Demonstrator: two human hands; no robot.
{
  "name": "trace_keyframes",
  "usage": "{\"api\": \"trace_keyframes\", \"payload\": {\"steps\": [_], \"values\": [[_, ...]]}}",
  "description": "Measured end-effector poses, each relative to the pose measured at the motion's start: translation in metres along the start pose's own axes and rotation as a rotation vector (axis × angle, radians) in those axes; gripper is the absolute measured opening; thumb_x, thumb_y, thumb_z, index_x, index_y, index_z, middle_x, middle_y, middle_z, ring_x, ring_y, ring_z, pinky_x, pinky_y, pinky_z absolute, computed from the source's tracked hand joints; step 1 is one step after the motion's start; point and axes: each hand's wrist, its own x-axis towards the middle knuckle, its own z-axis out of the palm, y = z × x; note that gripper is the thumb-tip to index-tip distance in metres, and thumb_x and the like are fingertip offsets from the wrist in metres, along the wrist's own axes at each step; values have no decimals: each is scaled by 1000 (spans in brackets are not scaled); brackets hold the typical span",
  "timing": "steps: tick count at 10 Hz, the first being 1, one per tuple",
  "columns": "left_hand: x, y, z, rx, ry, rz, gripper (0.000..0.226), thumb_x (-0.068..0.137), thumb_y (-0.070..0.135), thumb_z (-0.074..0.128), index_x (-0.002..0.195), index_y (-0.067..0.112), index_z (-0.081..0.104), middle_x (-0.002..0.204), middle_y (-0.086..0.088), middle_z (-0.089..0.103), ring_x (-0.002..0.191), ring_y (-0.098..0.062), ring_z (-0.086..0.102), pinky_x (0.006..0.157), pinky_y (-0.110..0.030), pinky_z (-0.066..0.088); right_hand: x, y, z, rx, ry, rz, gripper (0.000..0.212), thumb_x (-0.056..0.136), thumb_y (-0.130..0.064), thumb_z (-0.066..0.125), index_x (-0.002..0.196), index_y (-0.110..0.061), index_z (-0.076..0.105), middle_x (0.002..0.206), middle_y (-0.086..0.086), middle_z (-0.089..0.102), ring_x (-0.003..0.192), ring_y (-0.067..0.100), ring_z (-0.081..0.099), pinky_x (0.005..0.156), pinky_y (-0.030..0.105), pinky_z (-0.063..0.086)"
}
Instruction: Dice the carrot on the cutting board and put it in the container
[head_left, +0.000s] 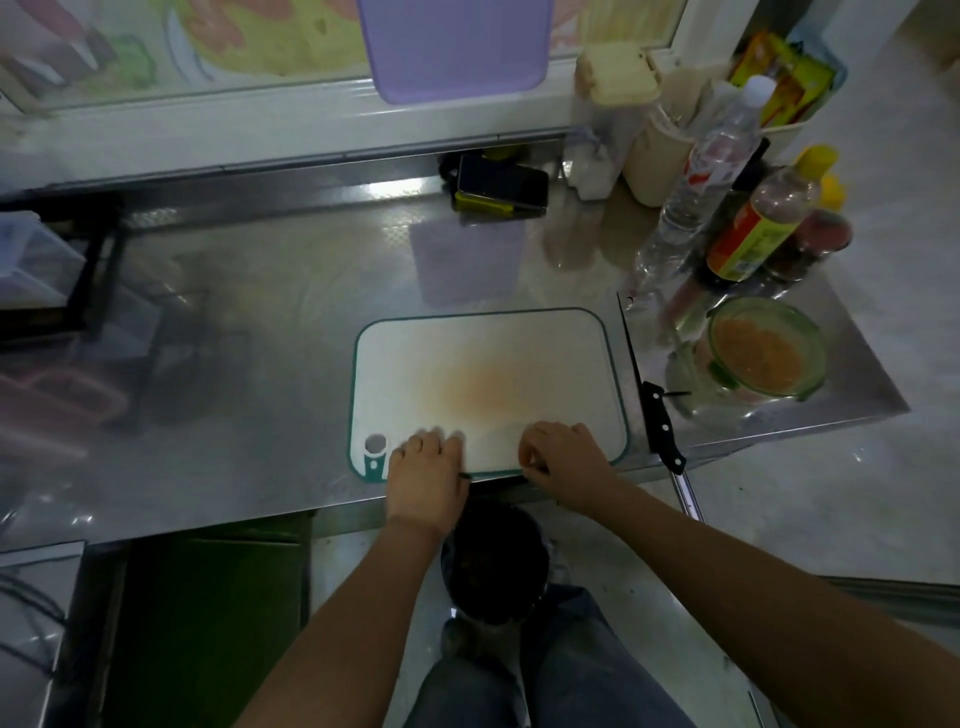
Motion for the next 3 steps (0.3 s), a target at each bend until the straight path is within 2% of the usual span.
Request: {"api": "trace_keyframes", "payload": {"steps": [1,2,3], "values": [[-11,2,-1,-4,-17,-1,47,93,32,45,136,18,34,130,-9,45,120,-27,41,94,-36,35,-8,-2,2,95,-56,9,9,88,-19,61,93,-12,59,100,4,57,93,22,54,79,28,36],[-11,0,-11,-44,11,25,39,96,32,42,130,14,40,126,-9,48,117,-27,44,90,-34,38,-8,-7,-27,300,32,63,12,90,-19,62,99,-11,63,90,0,56,79,17,56,75,31,46],[-4,-5,-26,-53,-30,11,34,98,32,40,124,10,46,125,-11,50,115,-29,48,87,-35,41,-25,-24,-100,545,319,33,12,93,-15,57,104,-17,62,90,-5,61,77,10,60,74,22,51]]}}
